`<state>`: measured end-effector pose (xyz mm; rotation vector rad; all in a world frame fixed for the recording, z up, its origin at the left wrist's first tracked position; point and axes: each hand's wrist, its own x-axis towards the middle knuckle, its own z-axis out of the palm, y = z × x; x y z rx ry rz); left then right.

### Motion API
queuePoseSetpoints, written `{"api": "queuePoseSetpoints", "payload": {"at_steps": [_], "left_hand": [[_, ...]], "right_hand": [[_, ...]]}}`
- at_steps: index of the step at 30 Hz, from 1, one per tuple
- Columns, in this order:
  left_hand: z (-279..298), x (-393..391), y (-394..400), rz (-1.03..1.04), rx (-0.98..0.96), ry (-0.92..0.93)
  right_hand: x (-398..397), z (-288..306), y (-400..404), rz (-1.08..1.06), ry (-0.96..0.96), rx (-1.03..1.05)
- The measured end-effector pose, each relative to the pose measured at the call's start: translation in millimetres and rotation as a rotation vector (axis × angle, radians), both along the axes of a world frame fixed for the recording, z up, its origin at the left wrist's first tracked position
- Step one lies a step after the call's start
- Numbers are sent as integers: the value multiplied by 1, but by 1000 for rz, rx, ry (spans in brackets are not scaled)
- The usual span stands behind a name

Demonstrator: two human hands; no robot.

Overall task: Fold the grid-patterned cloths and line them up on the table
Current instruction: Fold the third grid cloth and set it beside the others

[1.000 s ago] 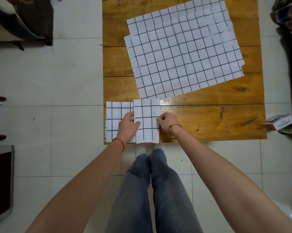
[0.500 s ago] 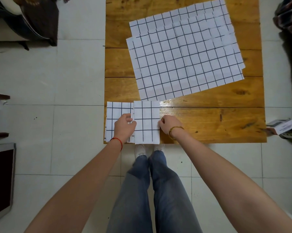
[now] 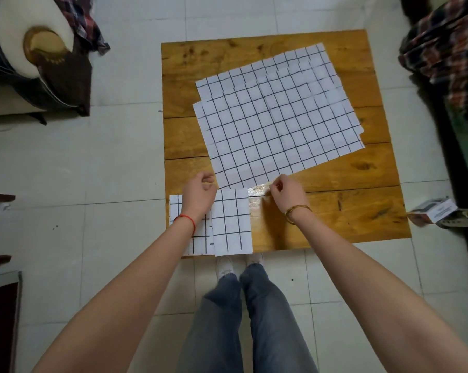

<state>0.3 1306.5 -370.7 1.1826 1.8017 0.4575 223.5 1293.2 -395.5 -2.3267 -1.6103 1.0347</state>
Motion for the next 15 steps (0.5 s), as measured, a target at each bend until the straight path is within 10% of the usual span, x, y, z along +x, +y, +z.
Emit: {"api": "queuePoseSetpoints", "payload": {"at_steps": [15], "left_hand": [[0,25,75,63,79,61]], "right_hand": [[33,7,91,187,79,84]]}}
